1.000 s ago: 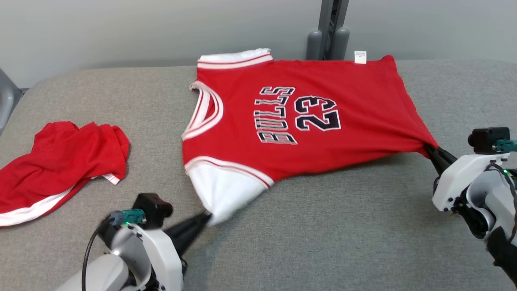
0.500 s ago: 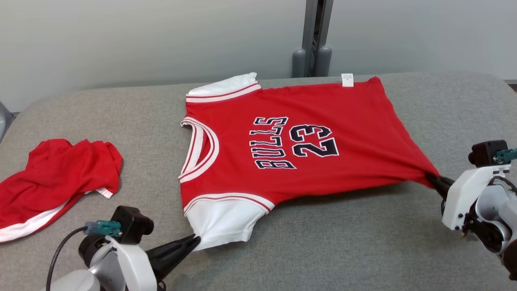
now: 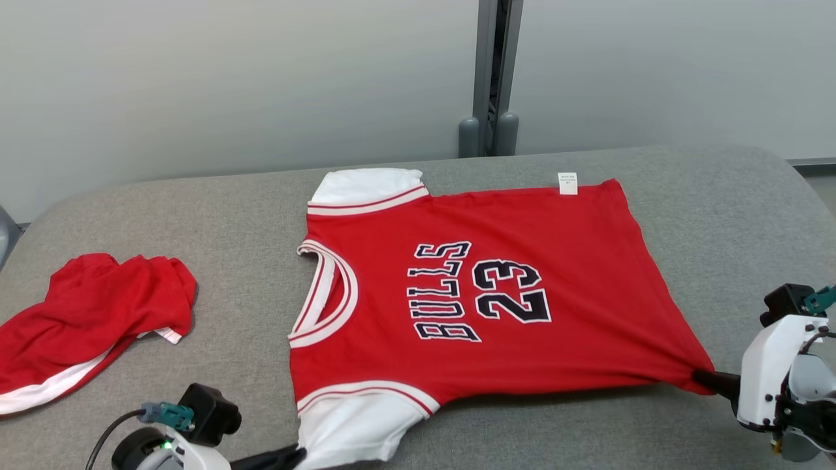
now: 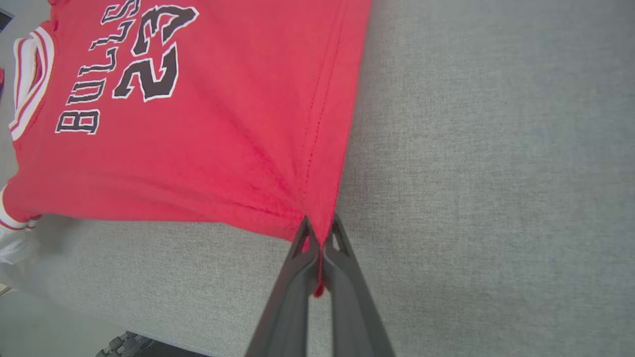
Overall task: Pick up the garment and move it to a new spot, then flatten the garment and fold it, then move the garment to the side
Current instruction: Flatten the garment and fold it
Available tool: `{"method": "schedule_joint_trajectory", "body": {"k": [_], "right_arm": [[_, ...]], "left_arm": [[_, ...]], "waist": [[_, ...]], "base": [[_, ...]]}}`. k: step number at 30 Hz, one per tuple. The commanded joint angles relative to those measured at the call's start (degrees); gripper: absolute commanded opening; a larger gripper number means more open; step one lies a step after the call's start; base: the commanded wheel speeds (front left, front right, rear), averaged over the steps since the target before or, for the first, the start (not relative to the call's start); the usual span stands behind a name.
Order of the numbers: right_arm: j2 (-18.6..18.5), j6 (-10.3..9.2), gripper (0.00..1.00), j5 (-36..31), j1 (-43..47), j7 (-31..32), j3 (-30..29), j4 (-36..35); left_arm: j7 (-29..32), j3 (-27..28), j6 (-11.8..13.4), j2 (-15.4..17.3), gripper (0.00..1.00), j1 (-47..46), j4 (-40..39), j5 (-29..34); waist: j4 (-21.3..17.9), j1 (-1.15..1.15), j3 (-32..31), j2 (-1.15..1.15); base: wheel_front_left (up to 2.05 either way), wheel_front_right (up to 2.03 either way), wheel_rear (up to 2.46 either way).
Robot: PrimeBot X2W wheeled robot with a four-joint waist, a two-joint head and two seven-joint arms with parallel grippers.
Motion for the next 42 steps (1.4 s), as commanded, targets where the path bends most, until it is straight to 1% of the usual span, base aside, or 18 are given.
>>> {"method": "schedule_joint_trajectory", "body": {"k": [1, 5, 11, 12, 19, 26, 33, 38, 42], "right_arm": [[-0.7, -0.04, 0.00, 0.4, 0.8, 0.5, 0.0, -0.1], [-2.1, -0.04, 0.00, 2.2, 2.3, 2.5, -0.4, -2.2], [-4.3, -0.04, 0.00, 4.0, 4.9, 4.8, -0.5, -4.8], [-4.8, -0.04, 0.00, 5.2, 6.0, 5.6, -0.9, -5.4], [-8.2, -0.04, 0.00, 7.4, 9.5, 7.3, -1.4, -9.7], [-10.8, -0.04, 0.00, 8.7, 12.1, 8.5, -1.4, -13.4], [-11.3, -0.04, 0.00, 8.3, 12.1, 6.2, -2.6, -15.0], [-11.0, -0.04, 0.00, 8.6, 11.0, 5.1, -3.7, -15.3], [-10.2, -0.04, 0.00, 7.4, 9.9, 3.0, -4.7, -14.7]], "left_arm": [[0.0, 0.0, 0.3, 0.5, 0.00, 0.9, -0.2, -0.4], [1.4, 0.1, 1.1, 1.6, 0.00, 2.4, -2.3, -3.4], [3.9, -0.6, 2.0, 3.8, 0.00, 4.1, -6.5, -5.3], [4.3, -1.0, 2.3, 4.5, 0.00, 4.9, -7.8, -5.9], [6.4, -2.1, 2.7, 7.0, 0.00, 6.7, -11.8, -7.7], [7.8, -2.7, 2.9, 8.5, 0.00, 7.7, -14.9, -8.8], [6.7, -1.5, 2.9, 8.2, 0.00, 7.5, -16.3, -10.5], [5.0, 0.3, 2.5, 8.1, 0.00, 6.6, -17.3, -12.5], [2.6, 2.7, 1.9, 7.9, 0.00, 5.9, -17.9, -14.5]], "waist": [[-0.1, 0.00, -0.2, 0.00], [-0.3, 0.00, -0.9, 0.00], [-0.4, 0.00, -1.6, 0.00], [-0.6, 0.00, -1.8, 0.00], [-0.8, 0.00, -2.3, 0.00], [-1.0, 0.00, -2.0, 0.00], [-1.1, 0.00, -1.4, 0.00], [-1.1, 0.00, -1.0, 0.00], [-1.1, 0.00, -0.5, 0.00]], "base": [[0.00, 0.00, 0.00], [0.00, 0.00, 0.00], [0.00, 0.00, 0.00], [0.00, 0.00, 0.00], [0.00, 0.00, 0.00], [0.00, 0.00, 0.00], [0.00, 0.00, 0.00], [0.00, 0.00, 0.00], [0.00, 0.00, 0.00]]}}
